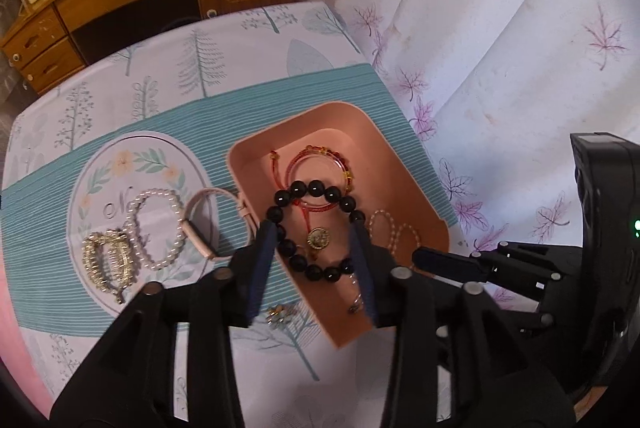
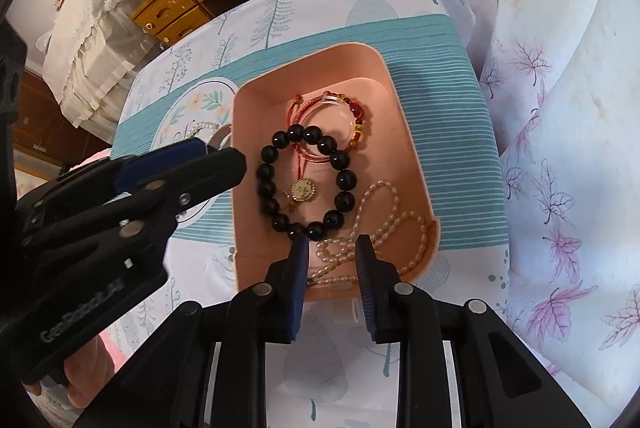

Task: Organize jewelry
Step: 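Carry the black bracelet and red-stone ring into the peach box while both tools open, then grasp the gold leaf hair clip with the left tool while the right tool grasps the pearl bracelet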

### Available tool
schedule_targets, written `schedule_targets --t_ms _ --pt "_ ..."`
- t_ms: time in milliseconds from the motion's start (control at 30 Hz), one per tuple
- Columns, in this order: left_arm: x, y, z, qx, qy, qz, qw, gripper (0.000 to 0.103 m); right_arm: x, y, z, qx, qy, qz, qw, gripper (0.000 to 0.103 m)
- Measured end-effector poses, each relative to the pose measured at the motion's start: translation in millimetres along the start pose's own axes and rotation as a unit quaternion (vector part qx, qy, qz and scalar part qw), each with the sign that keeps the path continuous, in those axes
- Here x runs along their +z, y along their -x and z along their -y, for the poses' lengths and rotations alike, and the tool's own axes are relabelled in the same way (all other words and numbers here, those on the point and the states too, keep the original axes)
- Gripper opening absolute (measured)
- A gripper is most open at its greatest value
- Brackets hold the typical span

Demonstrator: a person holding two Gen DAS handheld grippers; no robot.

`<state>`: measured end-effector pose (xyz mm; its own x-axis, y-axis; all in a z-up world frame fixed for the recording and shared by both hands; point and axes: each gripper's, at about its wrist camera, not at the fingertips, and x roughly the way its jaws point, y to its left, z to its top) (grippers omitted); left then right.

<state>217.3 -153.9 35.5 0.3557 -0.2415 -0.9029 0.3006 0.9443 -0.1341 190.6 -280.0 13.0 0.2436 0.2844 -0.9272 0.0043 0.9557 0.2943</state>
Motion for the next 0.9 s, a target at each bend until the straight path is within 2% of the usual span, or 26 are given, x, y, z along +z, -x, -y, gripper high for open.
schedule_targets --t_ms 267,500,767,900 --pt "-20 38 -20 0.012 0.008 0.018 0.9997 0.039 -16 32 -28 -0.004 0.016 0.015 1.000 0.024" --pt "-48 86 -43 0.030 0.016 0.042 0.9985 0.039 -34 65 -76 -0.001 0.049 0.037 0.998 0.024" --pt "-89 147 -76 0.057 0.036 0.068 0.9954 0.040 -58 108 -137 0.033 0.078 0.057 0.995 0.025" --pt "-114 170 -93 0.072 0.047 0.076 0.9935 0.042 -74 125 -170 0.028 0.101 0.067 0.992 0.034"
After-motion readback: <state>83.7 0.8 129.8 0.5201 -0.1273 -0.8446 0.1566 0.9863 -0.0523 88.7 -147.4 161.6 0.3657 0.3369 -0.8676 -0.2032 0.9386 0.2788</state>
